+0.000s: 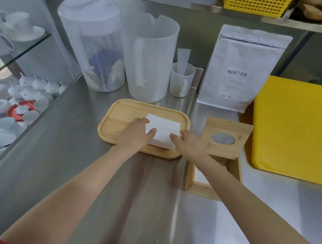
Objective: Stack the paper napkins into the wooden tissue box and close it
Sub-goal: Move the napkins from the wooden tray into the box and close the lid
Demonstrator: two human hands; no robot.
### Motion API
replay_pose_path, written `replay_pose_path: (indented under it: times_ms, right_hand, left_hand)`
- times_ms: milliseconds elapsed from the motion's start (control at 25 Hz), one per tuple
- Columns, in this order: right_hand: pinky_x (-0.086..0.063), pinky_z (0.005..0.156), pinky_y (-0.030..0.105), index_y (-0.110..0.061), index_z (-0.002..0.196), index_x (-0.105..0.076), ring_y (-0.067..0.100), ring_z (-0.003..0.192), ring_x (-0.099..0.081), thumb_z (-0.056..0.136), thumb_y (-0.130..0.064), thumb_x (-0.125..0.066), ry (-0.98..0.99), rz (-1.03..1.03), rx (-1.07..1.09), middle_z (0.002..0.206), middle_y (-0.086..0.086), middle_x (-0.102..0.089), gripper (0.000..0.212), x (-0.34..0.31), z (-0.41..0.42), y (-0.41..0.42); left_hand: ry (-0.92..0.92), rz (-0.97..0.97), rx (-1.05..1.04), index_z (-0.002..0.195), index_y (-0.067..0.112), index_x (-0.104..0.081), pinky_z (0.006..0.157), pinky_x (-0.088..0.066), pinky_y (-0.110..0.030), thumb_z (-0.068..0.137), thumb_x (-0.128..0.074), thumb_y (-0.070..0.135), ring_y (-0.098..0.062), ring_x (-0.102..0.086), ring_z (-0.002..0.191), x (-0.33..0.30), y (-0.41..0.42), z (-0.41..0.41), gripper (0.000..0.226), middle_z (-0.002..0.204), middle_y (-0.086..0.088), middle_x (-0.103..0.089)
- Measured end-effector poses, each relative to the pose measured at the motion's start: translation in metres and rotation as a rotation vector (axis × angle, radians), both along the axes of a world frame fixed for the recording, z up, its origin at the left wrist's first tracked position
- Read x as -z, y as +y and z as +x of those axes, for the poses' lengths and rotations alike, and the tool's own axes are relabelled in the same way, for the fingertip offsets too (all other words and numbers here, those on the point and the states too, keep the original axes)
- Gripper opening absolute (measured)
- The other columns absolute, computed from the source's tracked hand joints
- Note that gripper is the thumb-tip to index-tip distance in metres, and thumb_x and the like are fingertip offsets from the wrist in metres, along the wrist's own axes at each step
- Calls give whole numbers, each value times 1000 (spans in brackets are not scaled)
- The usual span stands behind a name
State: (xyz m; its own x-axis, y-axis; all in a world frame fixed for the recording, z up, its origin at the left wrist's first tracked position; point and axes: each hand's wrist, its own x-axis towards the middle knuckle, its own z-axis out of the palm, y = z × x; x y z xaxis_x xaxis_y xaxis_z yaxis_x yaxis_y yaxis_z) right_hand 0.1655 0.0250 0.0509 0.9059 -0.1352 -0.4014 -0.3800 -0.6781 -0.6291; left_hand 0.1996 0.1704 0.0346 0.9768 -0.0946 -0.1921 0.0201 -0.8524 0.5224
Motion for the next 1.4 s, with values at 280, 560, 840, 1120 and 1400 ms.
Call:
replay_pose_path:
  times_ms: [280,560,840,1120,1400]
  right_hand:
    - [-44,91,36,8,123,-45,35,117,-53,96,-35,-40,87,-67,102,126,24,-56,51,24,42,15]
    - [-48,86,36,4,119,-47,36,111,-57,89,-29,-54,122,-115,135,122,22,-59,46,46,44,15]
    - [-45,90,35,3,124,-44,33,115,-53,89,-29,-57,116,-60,134,127,21,-54,50,53,45,13]
    - [-44,95,35,-1,126,-45,31,118,-52,86,-24,-59,79,74,170,130,17,-53,49,57,40,9]
    - [-40,96,27,-10,142,-30,22,123,-50,87,-33,-59,-12,377,177,136,6,-52,65,37,20,5]
  left_hand:
    - [248,-30,-64,138,1,-34,101,-34,-35,95,-40,42,-30,-40,131,13,7,34,60,142,-15,-44]
    - [449,-227,-198,136,0,-39,100,-37,-33,94,-41,44,-31,-45,128,32,1,46,61,141,-14,-47]
    - [624,-513,-366,138,5,-39,107,-32,-33,85,-58,45,-27,-42,132,45,0,60,69,143,-7,-45]
    - [638,-677,-316,114,8,-53,113,-33,-40,43,-76,61,-22,-50,124,58,16,56,92,124,0,-56]
    - [527,-998,-307,124,9,-53,94,-50,-36,75,-70,40,-19,-64,104,32,32,27,59,112,-3,-69]
